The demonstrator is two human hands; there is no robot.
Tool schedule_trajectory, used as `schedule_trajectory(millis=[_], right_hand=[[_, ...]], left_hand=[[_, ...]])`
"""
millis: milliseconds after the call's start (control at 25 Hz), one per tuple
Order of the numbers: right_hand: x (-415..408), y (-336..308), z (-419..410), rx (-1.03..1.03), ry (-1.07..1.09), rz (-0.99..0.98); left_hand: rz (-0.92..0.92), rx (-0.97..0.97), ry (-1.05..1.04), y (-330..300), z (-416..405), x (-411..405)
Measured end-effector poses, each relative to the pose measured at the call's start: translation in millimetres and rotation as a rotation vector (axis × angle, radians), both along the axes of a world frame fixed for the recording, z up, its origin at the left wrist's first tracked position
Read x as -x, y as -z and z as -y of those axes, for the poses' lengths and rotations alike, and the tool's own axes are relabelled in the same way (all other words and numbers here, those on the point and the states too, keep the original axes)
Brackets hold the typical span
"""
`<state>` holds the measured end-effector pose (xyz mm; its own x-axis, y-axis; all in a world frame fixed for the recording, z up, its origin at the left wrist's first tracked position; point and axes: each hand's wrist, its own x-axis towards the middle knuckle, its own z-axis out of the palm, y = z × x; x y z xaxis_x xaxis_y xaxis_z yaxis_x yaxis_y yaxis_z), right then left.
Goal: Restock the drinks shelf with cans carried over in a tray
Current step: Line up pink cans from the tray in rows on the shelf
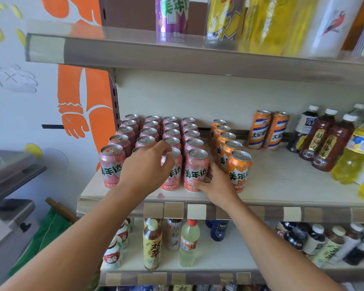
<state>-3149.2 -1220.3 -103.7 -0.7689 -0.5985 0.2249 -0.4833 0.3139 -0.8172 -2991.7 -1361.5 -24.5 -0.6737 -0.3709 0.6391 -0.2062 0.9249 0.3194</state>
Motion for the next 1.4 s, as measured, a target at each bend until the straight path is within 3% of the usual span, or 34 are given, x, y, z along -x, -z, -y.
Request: schedule_trajectory(millis=[280, 440, 560, 680, 1120, 1400], right_hand=[[0, -9, -4, -0.055, -0.066, 0.029], [2, -6, -4, -0.074, -0.115, 0.077], [11, -2, -1, -0.029, -0.125, 0.132], [17, -2, 1, -0.038, -0.156, 0.161], [18, -6, 2, -0.099, -0.19, 0.161], [9, -8, 2, -0.043, -0.125, 0.112]], left_hand=[[0.288, 0.091, 0.066, -32, -1, 41], [0.622, 0.154, 0.245, -47, 4, 76], [0.924, 0.155, 0.184, -49, 5, 98], [1.068, 0.204, 0.136, -50, -4, 111], [1.151, 0.241, 0.07, -51, -12, 120], [1.043, 0.174, 0.08, -56, 5, 93]])
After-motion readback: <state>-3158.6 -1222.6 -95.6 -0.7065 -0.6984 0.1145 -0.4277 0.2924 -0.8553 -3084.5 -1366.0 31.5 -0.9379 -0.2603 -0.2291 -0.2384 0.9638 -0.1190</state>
